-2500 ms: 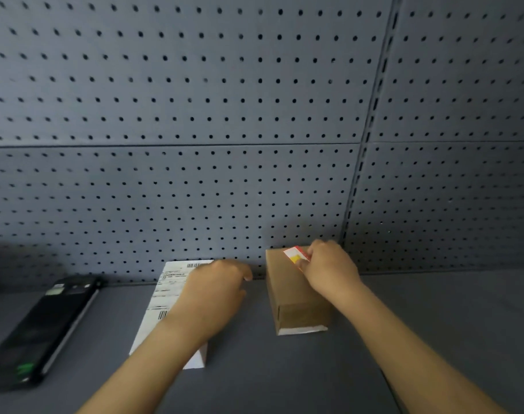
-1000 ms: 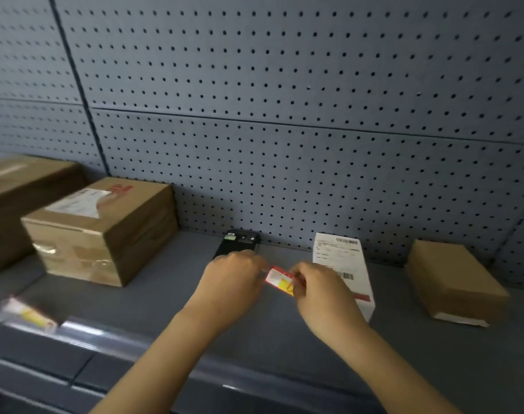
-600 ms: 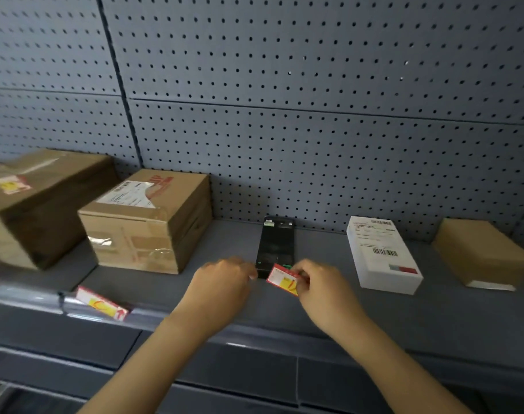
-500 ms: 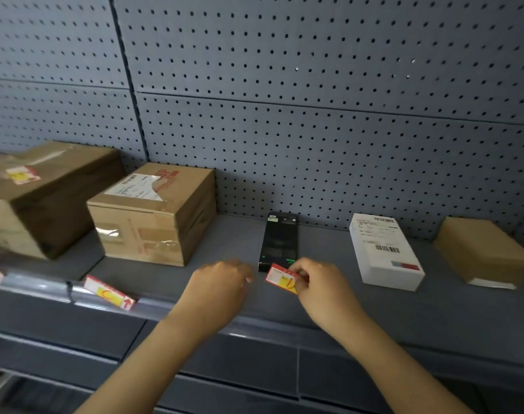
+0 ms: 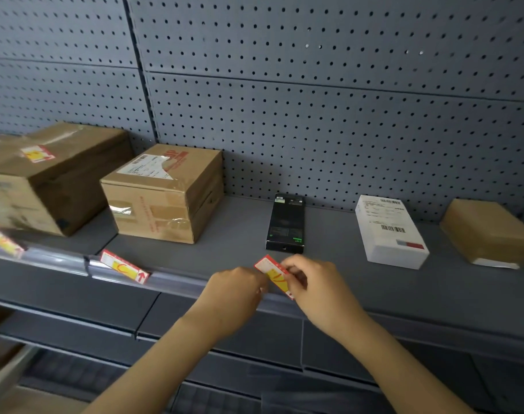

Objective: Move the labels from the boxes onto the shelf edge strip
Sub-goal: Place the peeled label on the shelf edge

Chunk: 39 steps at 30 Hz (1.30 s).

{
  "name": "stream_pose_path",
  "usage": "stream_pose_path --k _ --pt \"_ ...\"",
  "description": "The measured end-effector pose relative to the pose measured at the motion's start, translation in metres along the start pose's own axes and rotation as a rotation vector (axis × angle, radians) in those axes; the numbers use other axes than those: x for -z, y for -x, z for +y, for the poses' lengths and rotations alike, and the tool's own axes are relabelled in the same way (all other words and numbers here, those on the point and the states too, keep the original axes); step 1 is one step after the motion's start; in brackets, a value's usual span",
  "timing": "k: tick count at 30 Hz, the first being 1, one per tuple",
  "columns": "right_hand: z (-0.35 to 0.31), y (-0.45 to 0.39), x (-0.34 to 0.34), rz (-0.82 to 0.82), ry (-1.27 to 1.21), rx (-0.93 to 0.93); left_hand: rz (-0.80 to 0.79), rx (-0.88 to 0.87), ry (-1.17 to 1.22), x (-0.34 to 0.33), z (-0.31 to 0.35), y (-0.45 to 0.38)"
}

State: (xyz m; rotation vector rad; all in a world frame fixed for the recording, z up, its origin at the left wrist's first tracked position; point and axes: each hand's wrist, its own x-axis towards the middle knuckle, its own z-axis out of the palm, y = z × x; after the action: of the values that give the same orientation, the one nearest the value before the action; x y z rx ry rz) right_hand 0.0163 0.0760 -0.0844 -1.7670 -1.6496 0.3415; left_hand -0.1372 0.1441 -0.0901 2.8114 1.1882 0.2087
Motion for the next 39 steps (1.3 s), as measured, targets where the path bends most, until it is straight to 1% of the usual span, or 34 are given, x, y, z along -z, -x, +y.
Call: stream_pose_path --k 3,7,9,13,17,20,24,26,28,30,36,39 --pt "0.001 0.003 -0.007 -0.006 0.034 -0.002 0.024 -0.063 0.006 -0.007 -0.005 0.000" --pt "0.002 0.004 -0.008 0.025 0.059 -0.022 0.056 -0.189 0.051 -0.015 -0.007 0.005" --pt "0.004 0.004 -0.009 0.044 0.065 -0.030 0.049 -0.211 0.024 -0.015 -0.007 0.006" --pt "0.002 0.006 -0.014 0.061 0.071 -0.053 0.051 -0.203 0.042 -0.015 -0.011 0.003" --pt "0.001 0.006 -0.019 0.082 0.084 -0.045 0.007 -0.216 0.013 -0.015 -0.011 0.003" --pt "-0.002 0.007 -0.022 0.072 0.140 -0.014 -0.018 -0.213 0.009 -0.015 -0.014 0.005" --pt "-0.006 0.004 -0.019 0.108 0.158 0.055 -0.044 -0.222 0.074 -0.014 -0.017 0.008" --pt "-0.006 0.003 -0.019 0.067 0.198 0.052 -0.051 -0.230 0.087 -0.014 -0.018 0.009" --pt "-0.006 0.006 -0.021 -0.010 0.277 0.024 -0.056 -0.231 0.100 -0.013 -0.019 0.009" --pt "-0.007 0.008 -0.023 -0.043 0.320 -0.005 -0.062 -0.231 0.106 -0.014 -0.020 0.010" --pt "-0.018 0.011 -0.025 -0.060 0.362 -0.041 -0.043 -0.264 0.099 -0.009 -0.028 0.019" --pt "-0.025 0.009 -0.023 -0.034 0.372 -0.045 -0.022 -0.239 0.086 0.001 -0.037 0.024"
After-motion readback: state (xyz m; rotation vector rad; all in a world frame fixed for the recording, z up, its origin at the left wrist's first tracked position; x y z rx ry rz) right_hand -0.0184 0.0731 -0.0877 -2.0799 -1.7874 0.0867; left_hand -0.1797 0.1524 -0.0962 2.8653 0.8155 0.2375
